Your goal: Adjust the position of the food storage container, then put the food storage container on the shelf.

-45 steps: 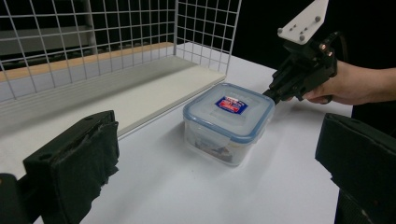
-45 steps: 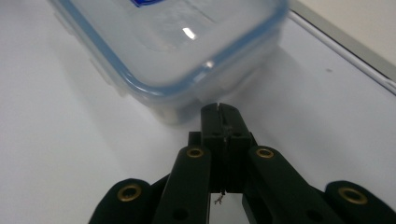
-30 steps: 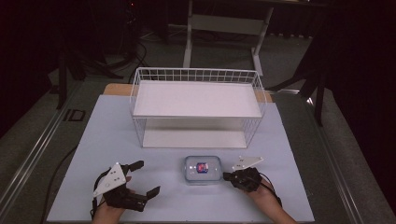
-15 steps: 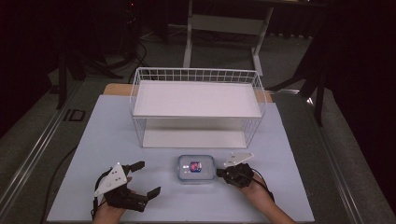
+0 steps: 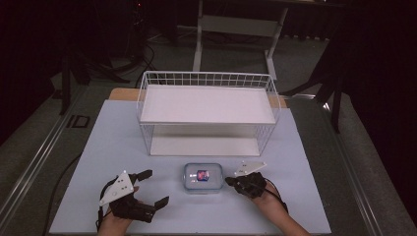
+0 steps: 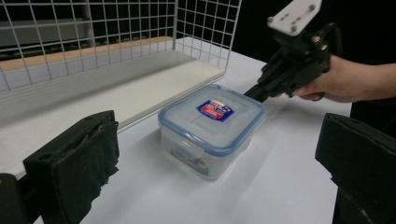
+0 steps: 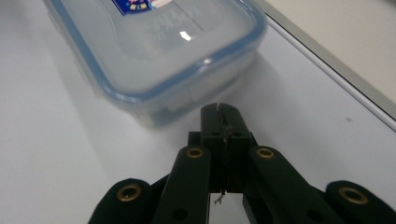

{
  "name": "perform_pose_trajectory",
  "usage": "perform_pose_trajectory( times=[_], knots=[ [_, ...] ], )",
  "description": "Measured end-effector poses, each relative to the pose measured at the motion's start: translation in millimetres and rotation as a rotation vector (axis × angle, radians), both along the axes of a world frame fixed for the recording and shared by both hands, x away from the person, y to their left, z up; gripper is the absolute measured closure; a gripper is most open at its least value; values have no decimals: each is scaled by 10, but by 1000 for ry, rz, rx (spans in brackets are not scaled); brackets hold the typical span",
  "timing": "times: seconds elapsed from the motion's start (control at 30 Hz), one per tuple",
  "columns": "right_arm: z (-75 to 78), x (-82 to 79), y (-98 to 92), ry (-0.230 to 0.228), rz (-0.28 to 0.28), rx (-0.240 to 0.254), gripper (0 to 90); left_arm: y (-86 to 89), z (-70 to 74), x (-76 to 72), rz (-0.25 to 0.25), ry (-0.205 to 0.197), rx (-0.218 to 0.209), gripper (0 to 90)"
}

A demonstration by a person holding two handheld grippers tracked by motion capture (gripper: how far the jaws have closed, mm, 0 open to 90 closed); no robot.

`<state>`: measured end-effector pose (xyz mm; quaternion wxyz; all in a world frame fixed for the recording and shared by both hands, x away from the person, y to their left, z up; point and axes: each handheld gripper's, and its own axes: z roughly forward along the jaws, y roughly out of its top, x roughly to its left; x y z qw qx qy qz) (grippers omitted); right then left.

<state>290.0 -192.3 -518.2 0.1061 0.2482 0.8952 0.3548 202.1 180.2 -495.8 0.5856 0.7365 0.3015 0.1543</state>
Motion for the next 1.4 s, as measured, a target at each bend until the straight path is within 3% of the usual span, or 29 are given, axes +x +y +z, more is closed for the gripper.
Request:
perform_pose_trajectory(
  times=[0.13, 0.2, 0.23, 0.27, 0.3, 0.4, 0.47, 0.57, 0.6, 0.63, 0.7, 0.87, 0.93, 0.97, 1.07, 1.13, 1.23, 1.33, 1.4],
  knots=[
    [65, -94, -116, -24, -29, 19, 827, 5, -3, 30, -4, 9, -2, 4],
    [135, -150, -186, -41, -56, 54, 703, 9, 5, 37, -7, 16, -5, 4],
    [135, -150, -186, -41, -56, 54, 703, 9, 5, 37, -7, 16, -5, 4],
    [173, -174, -216, -45, -70, 84, 621, 2, 39, 41, -12, 21, -4, 4],
    [273, -238, -266, -66, -90, 146, 416, -10, 62, 40, -9, 19, 5, 4],
    [392, -310, -306, -78, -75, 226, 192, -56, 137, 42, -9, 19, 32, 4],
    [461, -346, -319, -90, -72, 253, 134, -89, 176, 52, -12, 21, 50, 4],
    [553, -388, -328, -136, -93, 274, 138, -120, 221, 80, -8, 33, 75, 4],
    [579, -390, -330, -150, -99, 275, 144, -124, 234, 101, -6, 55, 81, 4],
    [599, -382, -326, -147, -108, 269, 169, -121, 245, 125, -9, 79, 76, 4],
    [628, -333, -321, -86, -94, 287, 171, -123, 267, 188, -6, 127, 70, 4],
    [635, -287, -290, -77, -107, 358, 184, -160, 332, 300, -13, 216, 24, 4],
    [631, -269, -253, -91, -141, 311, 154, -195, 331, 347, -26, 239, 27, 4],
    [620, -257, -231, -83, -157, 296, 144, -203, 317, 385, -26, 268, 13, 4],
    [578, -169, -202, 18, -181, 313, 137, -206, 247, 512, -25, 335, -41, 4],
    [542, -110, -163, 53, -221, 326, 110, -239, 204, 575, -10, 372, -44, 4],
    [479, -29, -114, 129, -264, 351, 111, -324, 147, 640, 17, 458, -37, 4],
    [396, 36, -72, 192, -292, 361, 122, -419, 63, 706, 77, 564, -16, 4],
    [326, 82, -54, 268, -300, 375, 138, -450, -6, 742, 76, 608, -44, 5]
  ],
)
